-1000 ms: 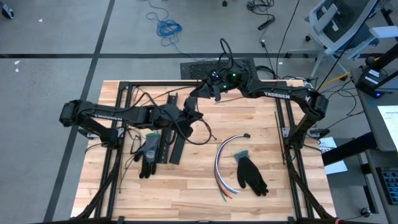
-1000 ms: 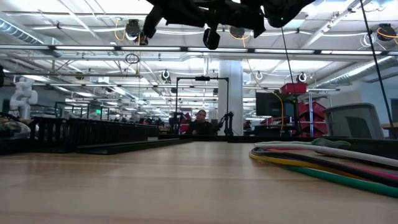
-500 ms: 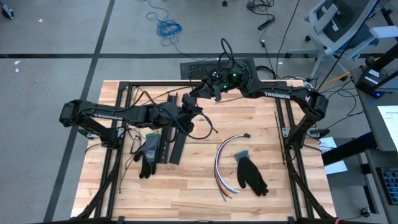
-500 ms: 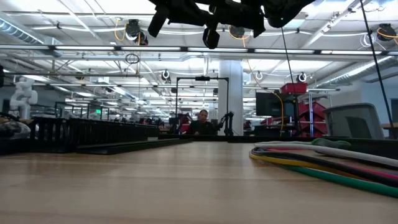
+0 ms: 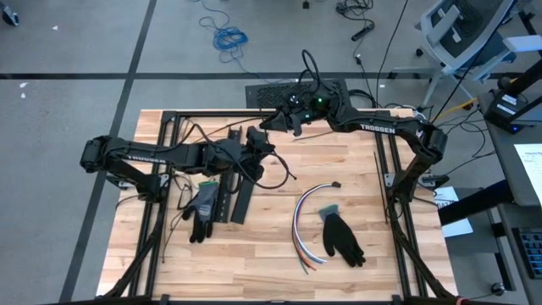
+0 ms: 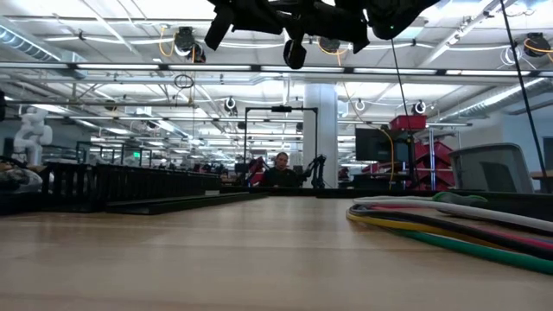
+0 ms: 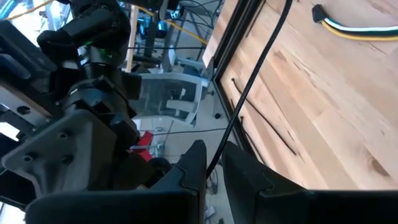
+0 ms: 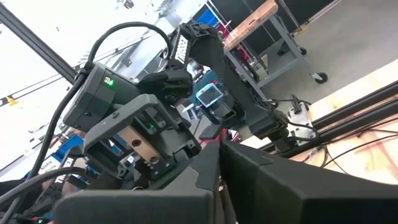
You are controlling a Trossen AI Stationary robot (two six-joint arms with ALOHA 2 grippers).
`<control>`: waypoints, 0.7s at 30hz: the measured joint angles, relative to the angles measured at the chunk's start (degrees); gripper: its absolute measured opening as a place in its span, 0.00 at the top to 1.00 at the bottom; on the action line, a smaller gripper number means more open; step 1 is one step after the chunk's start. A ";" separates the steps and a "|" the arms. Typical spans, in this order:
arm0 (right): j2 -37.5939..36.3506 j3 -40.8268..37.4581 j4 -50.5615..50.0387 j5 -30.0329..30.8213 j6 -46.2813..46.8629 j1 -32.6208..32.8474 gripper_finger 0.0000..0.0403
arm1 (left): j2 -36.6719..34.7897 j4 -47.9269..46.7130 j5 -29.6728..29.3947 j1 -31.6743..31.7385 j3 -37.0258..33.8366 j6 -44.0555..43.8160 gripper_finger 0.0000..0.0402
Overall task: Ziptie cables
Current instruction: Wrap the cable wires with the black ziptie
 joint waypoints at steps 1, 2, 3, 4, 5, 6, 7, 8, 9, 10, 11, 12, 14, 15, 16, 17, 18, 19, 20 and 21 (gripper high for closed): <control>0.01 0.00 -0.11 -0.03 -0.02 -0.04 0.99 | -0.02 0.00 0.00 0.00 0.00 0.02 0.87; -0.01 0.00 -0.18 -0.02 -0.24 -0.05 0.99 | 0.00 -0.02 0.00 0.00 0.00 0.00 0.87; 0.02 0.00 -0.14 0.00 -0.30 -0.05 1.00 | 0.00 -0.02 0.00 0.00 0.00 -0.04 0.87; 0.02 0.00 -0.12 0.01 -0.28 -0.03 1.00 | 0.00 -0.02 -0.18 0.00 0.00 -0.06 0.87; 0.01 0.00 -0.10 0.00 -0.35 -0.03 1.00 | -0.01 -0.02 -0.56 0.00 0.00 -0.07 0.87; 0.01 0.00 -0.08 0.00 -0.73 -0.03 1.00 | -0.01 -0.04 -0.84 -0.03 0.00 -0.05 0.87; 0.02 0.00 -0.09 0.02 -1.14 -0.03 1.00 | 0.00 -0.07 -0.90 -0.04 0.00 -0.05 0.87; 0.02 0.00 -0.04 0.02 -1.47 -0.03 1.00 | 0.00 -0.06 -0.92 -0.04 0.00 -0.07 0.87; 0.02 0.00 -0.03 0.02 -1.76 -0.04 1.00 | -0.01 -0.04 -0.93 -0.03 0.00 -0.14 0.87; 0.02 0.00 -0.01 -0.01 -1.90 -0.09 1.00 | 0.00 -0.04 -1.01 -0.22 0.00 -0.90 0.87; 0.02 0.00 0.01 -0.10 -1.93 -0.28 1.00 | 0.00 -0.06 -1.08 -0.36 0.00 -2.61 0.87; 0.02 0.00 -0.05 -0.22 -2.00 -0.37 1.00 | 0.00 -0.20 -1.11 -0.51 0.00 -4.72 0.87; 0.02 0.00 -0.14 -1.08 -2.26 -0.73 1.00 | 0.00 -0.96 -1.30 -0.55 0.00 -7.32 0.87; 0.02 0.00 -0.19 -1.43 -2.47 -0.89 1.00 | -0.02 -1.00 -1.58 -0.55 0.00 -7.52 0.87; 0.02 0.00 -0.17 -1.48 -2.70 -1.05 1.00 | -0.37 -0.79 -2.14 -0.55 0.00 -7.58 0.87; 0.02 0.00 -0.08 -1.51 -2.78 -1.16 1.00 | -0.73 -0.67 -2.62 -0.57 0.00 -7.71 0.87; 0.02 0.00 0.04 -1.55 -2.80 -1.21 1.00 | -0.98 -0.03 -3.01 -0.59 0.04 -8.81 0.87; 0.02 0.00 0.12 -1.71 -2.82 -1.28 1.00 | -1.14 0.16 -3.58 -0.59 0.58 -10.41 0.87; 0.02 0.00 0.12 -2.01 -2.80 -1.45 1.00 | -1.46 0.16 -4.25 -0.61 1.06 -12.30 0.87; 0.02 0.00 0.10 -2.30 -2.80 -1.56 1.00 | -1.69 -0.77 -5.01 -0.61 1.43 -14.22 0.87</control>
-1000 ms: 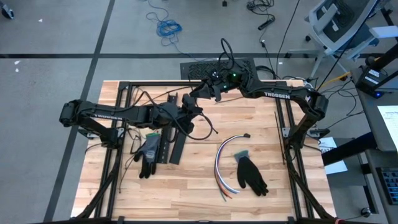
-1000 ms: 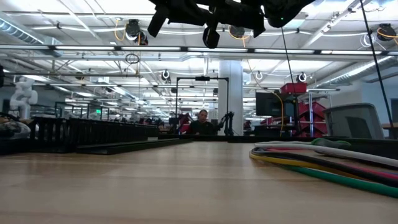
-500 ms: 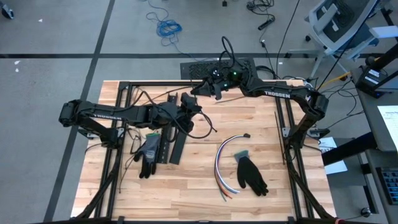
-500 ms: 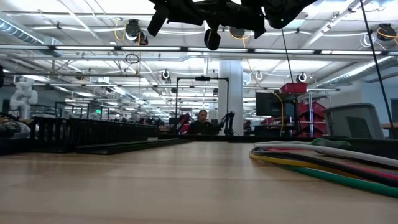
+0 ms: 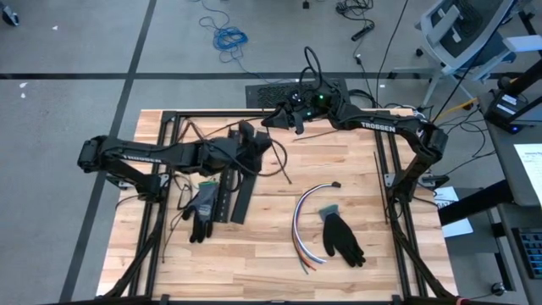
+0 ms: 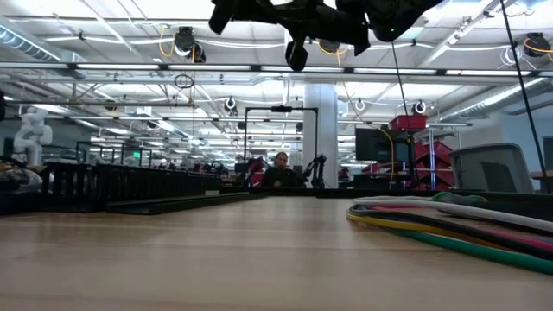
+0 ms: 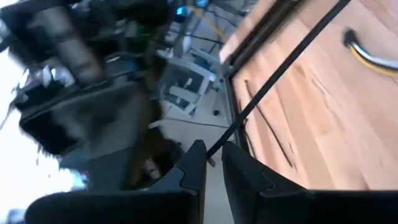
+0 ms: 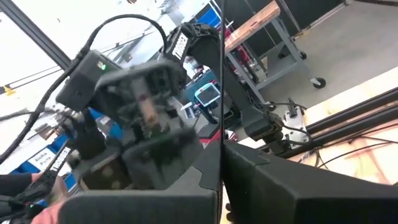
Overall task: Ziptie cables
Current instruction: Wrap the cable wires with the black ziptie
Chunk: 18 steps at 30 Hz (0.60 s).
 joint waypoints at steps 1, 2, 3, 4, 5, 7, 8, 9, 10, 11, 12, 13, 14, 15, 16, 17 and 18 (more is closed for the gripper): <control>0.00 0.00 0.00 -0.16 0.00 0.00 1.00 | -0.08 -1.38 -0.42 0.07 0.38 -2.04 0.87; 0.00 0.00 0.00 -0.42 0.00 0.00 1.00 | -0.10 -2.95 -0.57 0.16 0.69 -4.14 0.87; 0.00 0.00 0.02 -0.52 0.00 0.00 1.00 | -0.10 -4.90 -0.68 0.18 0.80 -6.03 0.87; 0.00 0.00 0.04 -0.54 0.00 -0.03 1.00 | -0.10 -7.23 -0.89 0.20 0.80 -7.42 0.87; 0.00 0.00 0.15 -0.57 0.00 -0.07 1.00 | -0.07 -9.56 -1.11 0.15 0.80 -8.45 0.87; 0.00 0.00 0.35 -0.69 0.00 -0.09 1.00 | -0.03 -14.36 -2.41 -0.45 0.78 -9.98 0.87; 0.00 0.00 0.32 -0.69 0.00 -0.11 1.00 | -0.04 -16.72 -3.16 -0.74 0.78 -10.93 0.87; 0.00 0.00 0.29 -0.68 -0.05 -0.13 1.00 | -0.05 -19.13 -3.72 -1.01 0.78 -12.09 0.87; 0.00 0.00 0.29 -0.67 -0.24 -0.13 1.00 | -0.08 -21.93 -4.09 -1.20 0.78 -13.76 0.87; 0.00 0.00 0.37 -0.74 -0.52 -0.13 1.00 | -0.30 -24.72 -4.17 -1.41 0.78 -16.17 0.87; 0.00 0.00 0.61 -0.81 -1.02 -0.13 1.00 | -0.68 -27.27 -4.03 -1.47 0.76 -19.69 0.87; 0.00 0.00 1.21 -0.83 -1.74 -0.13 1.00 | -1.18 -29.20 -2.91 -1.48 0.76 -24.75 0.87; -0.18 0.00 2.21 -0.87 -2.67 -0.13 1.00 | -1.84 -29.97 -0.54 -1.21 0.76 -30.87 0.87; -0.52 -0.06 3.51 -0.89 -4.03 -0.13 1.00 | -2.70 -29.75 2.91 -0.63 0.72 -36.90 0.87; -0.99 -0.09 6.00 -0.81 -5.51 -0.13 1.00 | -3.63 -29.09 7.29 -0.01 0.58 -41.65 0.88; -1.72 -0.09 8.30 -0.77 -6.67 -0.13 1.00 | -4.25 -28.10 11.01 0.56 0.40 -45.24 0.88; -2.51 -0.08 10.79 -0.68 -7.81 -0.07 1.00 | -4.81 -26.03 13.95 1.14 0.17 -47.73 0.88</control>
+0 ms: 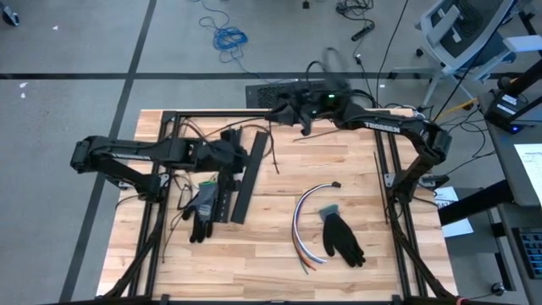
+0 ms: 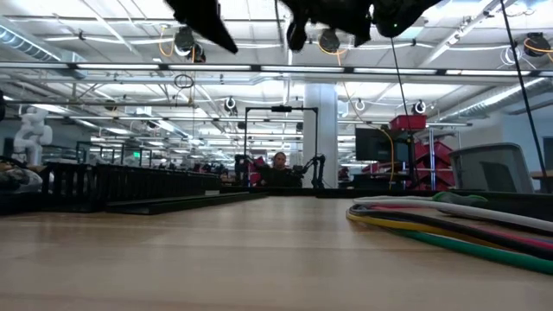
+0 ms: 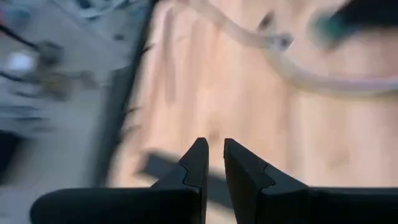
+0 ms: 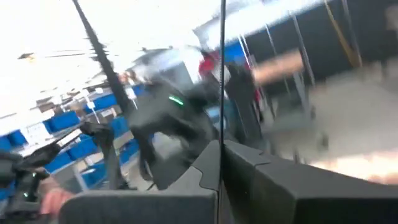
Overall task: Ziptie cables
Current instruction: Wrap the cable wires with the black ziptie
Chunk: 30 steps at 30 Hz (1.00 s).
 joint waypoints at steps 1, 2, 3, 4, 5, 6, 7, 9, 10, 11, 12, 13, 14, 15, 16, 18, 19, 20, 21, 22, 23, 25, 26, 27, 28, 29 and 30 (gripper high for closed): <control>-0.90 0.06 1.48 0.73 -1.23 0.19 1.00 | -0.48 3.10 1.43 0.43 -0.41 -1.82 0.88; -1.88 0.08 1.75 2.46 -2.74 0.58 1.00 | -0.85 6.09 1.83 0.72 -0.80 -2.89 0.88; -2.88 0.08 1.54 4.60 -5.01 1.22 1.00 | -1.03 9.12 1.88 1.05 -1.15 -3.68 0.88; -3.95 0.08 0.44 6.65 -8.30 2.03 1.00 | -1.06 13.06 1.99 1.40 -1.55 -3.96 0.88; -5.01 0.08 -1.29 8.23 -12.01 3.12 1.00 | -1.06 17.09 2.33 1.85 -2.07 -4.03 0.88; -6.26 0.08 -3.48 10.02 -15.76 4.22 1.00 | -1.08 20.87 2.70 2.28 -2.90 -4.24 0.88; -7.56 0.08 -6.16 12.09 -19.70 5.29 1.00 | -1.08 24.15 3.83 2.85 -3.85 -4.99 0.88; -10.40 0.08 -13.23 16.71 -28.24 7.36 1.00 | -1.06 27.42 6.57 4.21 -5.74 -7.93 0.88; -11.68 0.08 -17.05 19.51 -32.28 8.25 1.00 | -1.08 28.25 8.24 4.89 -6.77 -9.81 0.88; -12.87 0.08 -20.80 22.45 -36.57 9.19 1.00 | -1.08 29.36 9.80 5.57 -8.04 -11.97 0.88; -14.02 0.08 -24.43 25.71 -40.36 10.10 1.00 | -1.26 30.24 11.24 6.11 -9.39 -14.02 0.88; -15.08 0.08 -27.65 29.34 -43.43 11.09 1.00 | -1.60 31.04 12.14 6.58 -10.75 -15.96 0.88; -15.92 0.08 -30.08 33.16 -46.44 12.23 1.00 | -1.88 33.38 12.68 6.91 -12.13 -17.94 0.88; -16.72 0.08 -32.25 36.87 -49.18 13.34 1.00 | -2.17 37.19 12.76 7.22 -13.55 -19.59 0.88; -17.37 0.08 -34.22 40.72 -51.20 14.35 1.00 | -2.78 40.90 12.69 7.50 -15.17 -21.22 0.88; -17.87 0.11 -36.71 47.71 -54.97 16.43 1.00 | -3.52 48.09 11.34 8.31 -18.35 -24.96 0.88; -17.90 0.10 -38.05 51.09 -57.34 17.55 1.00 | -3.65 51.92 10.76 8.88 -19.74 -27.39 0.88; -17.69 0.10 -39.05 54.52 -60.16 18.86 1.00 | -3.69 54.83 9.99 9.47 -21.13 -30.27 0.88; -17.30 0.12 -39.71 57.34 -63.49 20.21 1.00 | -3.68 57.29 9.67 10.12 -22.33 -33.32 0.88; -16.93 0.12 -40.59 59.56 -67.45 21.43 1.00 | -3.66 59.16 9.58 10.73 -23.05 -35.98 0.88; -16.32 0.10 -41.34 60.96 -71.06 22.54 1.00 | -3.66 60.28 9.53 11.26 -23.53 -38.19 0.88; -15.10 0.10 -41.51 62.35 -76.83 24.26 1.00 | -3.71 60.98 9.55 12.02 -24.12 -41.98 0.88; -14.52 0.10 -41.32 63.12 -78.50 24.82 1.00 | -3.71 60.87 9.55 12.32 -24.22 -43.62 0.88; -14.11 0.10 -40.81 63.51 -79.60 25.20 1.00 | -3.69 60.73 9.59 12.54 -24.28 -45.24 0.88; -13.81 0.10 -40.59 63.82 -81.13 25.39 1.00 | -3.66 60.77 9.73 12.75 -24.29 -46.63 0.88; -13.41 0.10 -40.15 64.65 -83.66 25.61 1.00 | -3.66 61.24 9.84 12.92 -24.29 -47.97 0.88; -12.94 0.14 -39.75 66.79 -87.52 26.22 1.00 | -3.66 62.04 10.22 13.21 -24.29 -49.29 0.88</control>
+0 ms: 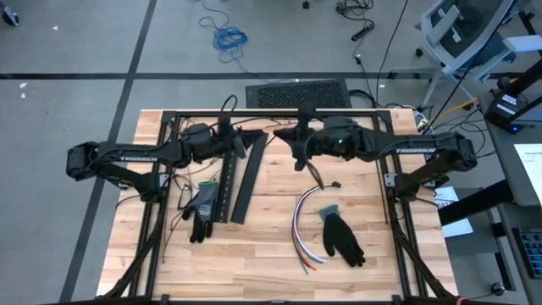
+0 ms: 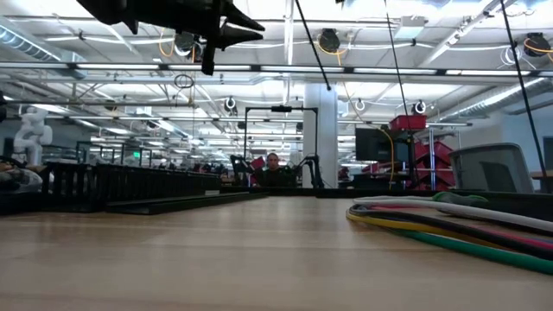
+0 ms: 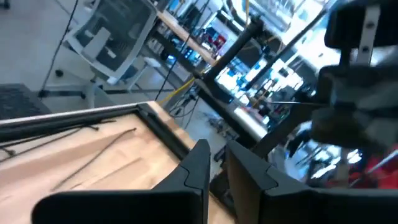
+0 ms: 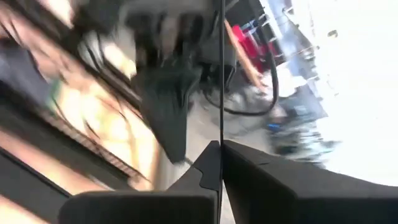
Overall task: Ziptie cables
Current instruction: Wrap the cable wires with the black ziptie
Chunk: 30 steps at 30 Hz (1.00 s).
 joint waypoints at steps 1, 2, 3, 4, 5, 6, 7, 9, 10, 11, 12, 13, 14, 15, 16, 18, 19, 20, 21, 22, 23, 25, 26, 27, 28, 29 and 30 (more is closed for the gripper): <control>0.58 0.01 -0.10 3.10 -5.39 0.61 1.00 | -0.04 0.53 0.56 0.41 0.00 -1.65 0.88; 1.39 0.00 -0.28 6.51 -11.74 1.21 1.00 | -0.04 0.57 1.29 0.90 0.02 -3.65 0.88; 2.25 0.00 -0.34 9.08 -17.33 1.70 1.00 | -0.04 0.47 2.23 1.58 0.02 -5.68 0.88; 3.08 -0.02 -0.55 10.79 -21.76 1.98 1.00 | -0.01 0.29 3.27 2.45 0.02 -7.88 0.88; 3.73 -0.07 -0.51 11.62 -24.42 2.13 1.00 | 0.00 0.17 4.69 3.37 0.02 -10.18 0.88; 4.35 -0.07 0.00 11.65 -25.36 2.40 1.00 | 0.00 0.26 6.40 4.35 0.02 -12.24 0.88; 4.80 -0.07 1.20 11.73 -25.61 2.60 1.00 | -0.02 0.32 7.96 5.22 0.02 -13.95 0.88; 5.95 -0.07 3.93 11.76 -26.27 3.40 1.00 | -0.02 0.38 10.52 6.88 0.02 -15.93 0.88; 6.60 -0.07 5.73 11.56 -27.27 3.83 1.00 | -0.02 0.34 11.30 7.60 0.02 -16.17 0.88; 7.19 -0.07 7.50 11.15 -28.66 4.30 1.00 | 0.00 0.47 11.71 8.15 0.02 -16.19 0.88; 7.58 -0.07 9.64 10.69 -30.50 4.73 1.00 | 0.00 0.80 11.79 8.74 0.02 -16.17 0.88; 7.75 -0.07 11.93 9.78 -32.47 5.08 1.00 | 0.00 1.36 11.79 9.43 0.02 -16.17 0.88; 7.88 -0.07 14.85 8.48 -34.23 5.42 1.00 | -0.01 1.75 11.79 10.12 0.02 -16.38 0.88; 7.98 -0.04 18.08 7.18 -35.19 5.66 1.00 | -0.02 1.85 11.79 10.76 0.02 -16.85 0.88; 8.02 0.00 20.84 6.22 -35.61 5.86 1.00 | -0.02 1.79 11.79 11.37 0.02 -18.11 0.88; 8.15 0.00 24.20 4.87 -35.55 6.36 1.00 | 0.14 1.83 12.54 12.21 0.02 -21.61 0.88; 8.21 0.00 25.18 4.77 -35.16 6.42 1.00 | 0.22 2.17 13.62 12.47 0.02 -22.77 0.88; 8.21 0.00 25.68 4.89 -34.66 6.48 1.00 | 0.29 3.24 15.05 12.61 0.02 -23.40 0.88; 8.21 0.00 26.00 5.18 -33.85 6.45 1.00 | 0.31 4.90 16.32 12.55 0.02 -23.37 0.88; 8.21 0.00 26.15 5.43 -32.45 6.37 1.00 | 0.29 6.67 17.24 12.32 0.02 -22.55 0.88; 8.21 0.00 26.13 5.45 -30.79 6.33 1.00 | 0.26 8.65 18.23 11.91 0.04 -20.97 0.88; 8.21 0.00 26.05 5.48 -27.61 6.46 1.00 | 0.24 11.44 18.99 11.06 0.06 -15.45 0.87; 8.21 0.00 25.93 5.38 -26.24 6.60 1.00 | 0.24 12.23 18.99 10.41 0.14 -10.85 0.86; 8.21 0.00 25.91 5.12 -25.02 6.75 1.00 | 0.24 12.19 18.98 9.66 0.53 -4.85 0.84; 8.21 0.00 25.92 5.05 -24.23 7.03 1.00 | 0.26 11.74 18.97 8.93 1.14 2.16 0.83; 8.21 0.00 25.91 4.99 -23.87 7.20 1.00 | 0.25 10.89 18.97 8.05 1.84 9.23 0.82; 8.21 0.00 25.95 4.97 -23.76 7.34 1.00 | 0.24 9.53 18.95 7.19 2.76 15.74 0.80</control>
